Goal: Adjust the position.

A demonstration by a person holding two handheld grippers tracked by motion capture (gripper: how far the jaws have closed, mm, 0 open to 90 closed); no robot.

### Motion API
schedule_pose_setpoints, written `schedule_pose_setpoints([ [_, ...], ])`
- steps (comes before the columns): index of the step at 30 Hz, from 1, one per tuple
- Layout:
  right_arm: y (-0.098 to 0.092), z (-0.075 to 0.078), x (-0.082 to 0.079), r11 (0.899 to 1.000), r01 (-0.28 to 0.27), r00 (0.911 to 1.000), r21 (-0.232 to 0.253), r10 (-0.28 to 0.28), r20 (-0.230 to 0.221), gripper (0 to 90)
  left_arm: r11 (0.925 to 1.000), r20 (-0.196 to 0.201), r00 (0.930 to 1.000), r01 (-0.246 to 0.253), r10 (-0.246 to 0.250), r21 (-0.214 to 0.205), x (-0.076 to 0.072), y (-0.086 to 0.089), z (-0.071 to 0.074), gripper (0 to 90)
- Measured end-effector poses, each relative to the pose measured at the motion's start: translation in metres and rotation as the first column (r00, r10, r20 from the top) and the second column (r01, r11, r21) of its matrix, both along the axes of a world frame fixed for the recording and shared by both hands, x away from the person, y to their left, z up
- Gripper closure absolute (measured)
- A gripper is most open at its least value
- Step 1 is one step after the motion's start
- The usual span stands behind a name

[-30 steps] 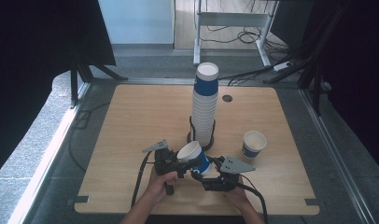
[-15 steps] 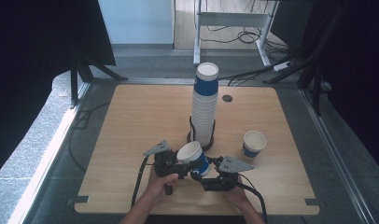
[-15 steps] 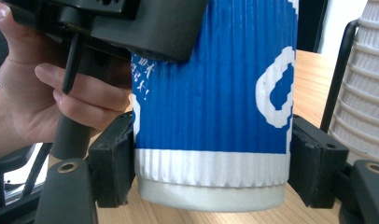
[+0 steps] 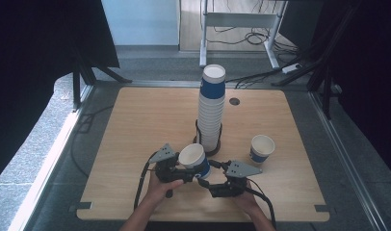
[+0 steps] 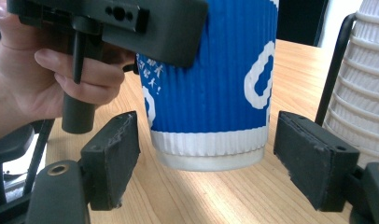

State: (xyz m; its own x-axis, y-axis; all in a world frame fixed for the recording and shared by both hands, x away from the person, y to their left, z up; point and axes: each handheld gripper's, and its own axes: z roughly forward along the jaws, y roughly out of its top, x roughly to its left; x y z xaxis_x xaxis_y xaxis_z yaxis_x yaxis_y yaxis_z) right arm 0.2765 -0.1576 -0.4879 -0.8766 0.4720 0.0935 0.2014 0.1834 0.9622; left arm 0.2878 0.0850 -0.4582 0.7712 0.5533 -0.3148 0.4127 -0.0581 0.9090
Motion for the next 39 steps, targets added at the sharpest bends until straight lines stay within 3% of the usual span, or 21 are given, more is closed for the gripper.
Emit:
schedule_pose_setpoints([
  [5,0.000,0.000,0.000,1.000,-0.003,1.0000,-0.018,0.003,-0.002,21.4,0.9947,0.048,0.9986,-0.027,0.023,0.099,-0.004,-0.006,0.002,20.3],
  [11,-0.001,0.000,0.000,0.999,-0.006,1.0000,-0.040,0.006,0.000,20.6,0.9773,0.107,0.9938,-0.052,0.030,0.205,-0.009,-0.012,0.004,20.3],
  [15,0.000,-0.001,0.000,0.998,-0.010,0.9999,-0.056,0.010,0.004,19.7,0.9599,0.138,0.9897,-0.073,0.036,0.271,-0.012,-0.016,0.006,20.3],
  [19,0.003,-0.001,-0.001,0.998,-0.013,0.9999,-0.067,0.014,0.009,19.2,0.9281,0.187,0.9820,-0.095,0.028,0.360,-0.016,-0.023,0.007,20.2],
  [22,0.005,-0.002,-0.001,0.997,-0.014,0.9998,-0.073,0.015,0.011,18.8,0.9194,0.191,0.9814,-0.090,0.016,0.383,-0.018,-0.025,0.008,20.1],
  [29,0.012,-0.003,-0.003,0.994,-0.020,0.9995,-0.105,0.022,0.021,17.5,0.9096,0.200,0.9797,-0.076,-0.008,0.408,-0.021,-0.030,0.007,20.0],
  [39,0.017,-0.004,-0.002,0.991,0.003,0.9991,-0.133,0.002,0.043,20.0,0.9110,0.206,0.9773,-0.040,-0.050,0.410,-0.025,-0.036,0.006,19.8],
])
